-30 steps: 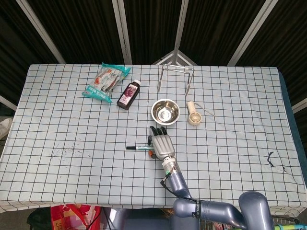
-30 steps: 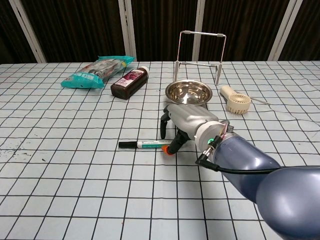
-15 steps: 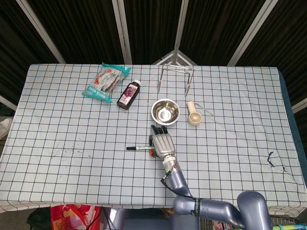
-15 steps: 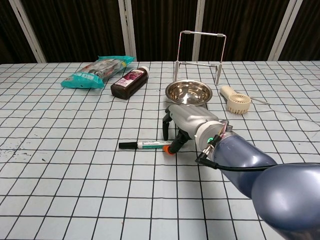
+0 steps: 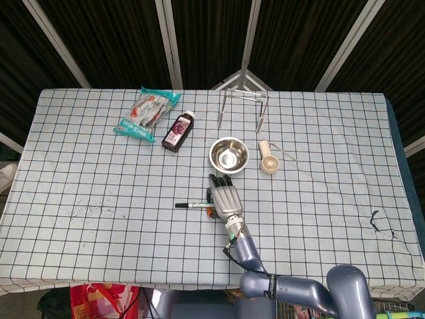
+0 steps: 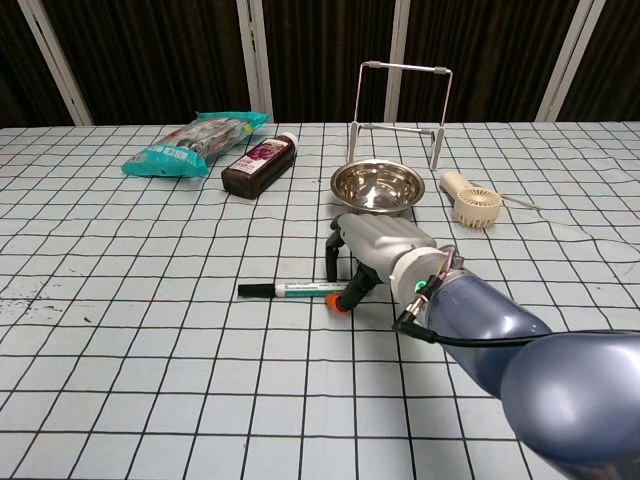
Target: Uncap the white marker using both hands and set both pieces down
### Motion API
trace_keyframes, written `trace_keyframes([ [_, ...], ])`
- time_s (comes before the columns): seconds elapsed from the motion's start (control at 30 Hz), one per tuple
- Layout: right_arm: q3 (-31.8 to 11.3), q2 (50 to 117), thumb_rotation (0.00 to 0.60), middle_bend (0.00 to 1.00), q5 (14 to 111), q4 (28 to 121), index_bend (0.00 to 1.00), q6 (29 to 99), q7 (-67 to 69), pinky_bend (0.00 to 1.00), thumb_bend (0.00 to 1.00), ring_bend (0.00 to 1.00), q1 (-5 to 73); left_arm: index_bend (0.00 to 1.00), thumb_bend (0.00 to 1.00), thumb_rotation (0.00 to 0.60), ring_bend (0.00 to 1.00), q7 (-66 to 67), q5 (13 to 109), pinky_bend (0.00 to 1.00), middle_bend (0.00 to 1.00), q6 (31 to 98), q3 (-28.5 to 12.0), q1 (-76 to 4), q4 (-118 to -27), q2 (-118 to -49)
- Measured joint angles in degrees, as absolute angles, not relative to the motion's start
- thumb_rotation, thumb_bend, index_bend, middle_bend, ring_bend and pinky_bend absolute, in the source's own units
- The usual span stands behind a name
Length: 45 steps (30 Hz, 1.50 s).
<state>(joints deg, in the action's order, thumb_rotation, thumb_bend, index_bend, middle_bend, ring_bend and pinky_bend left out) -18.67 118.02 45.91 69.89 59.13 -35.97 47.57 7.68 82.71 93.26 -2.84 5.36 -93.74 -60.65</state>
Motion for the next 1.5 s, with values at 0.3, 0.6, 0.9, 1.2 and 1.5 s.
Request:
trace_keyframes([
  [0.3,-18.33,118.03,0.6,0.1,46.98,69.52,0.7,58.5,-34.16,0.07,0.45,0.15,47.34,0.0,0.41,0.6,0.0,7.63,82.58,0.09,0.0,93.38,-2.87,5.39,-94.09,-60.6],
  [0.6,-17.71,116.21,0.6,0.1,49.88,72.61,0.72,59.69,-31.85,0.07,0.46,0.15,46.15,0.0,0.41,0.6,0.0,7.67,82.6,0.09,0.0,93.05,-2.89,5.09,-94.05,-60.94],
  [0.9,-17.68,113.54,0.6,0.1,50.23,77.13,0.72,60.06,-30.92,0.07,0.46,0.15,45.05,0.0,0.41,0.6,0.0,7.76,83.05,0.09,0.0,93.23,-2.78,5.02,-94.21,-61.04],
  [1.2,-17.55,111.26,0.6,0.1,49.9,80.21,0.72,59.44,-28.23,0.07,0.46,0.15,43.74,0.0,0.41,0.6,0.0,7.47,83.35,0.09,0.0,92.87,-2.66,4.7,-93.98,-61.53],
  [1.5,-17.76,108.29,0.6,0.1,51.3,84.61,0.72,59.41,-24.63,0.07,0.46,0.15,42.52,0.0,0.41,0.6,0.0,7.61,85.18,0.09,0.0,93.06,-2.76,3.87,-94.49,-62.22],
])
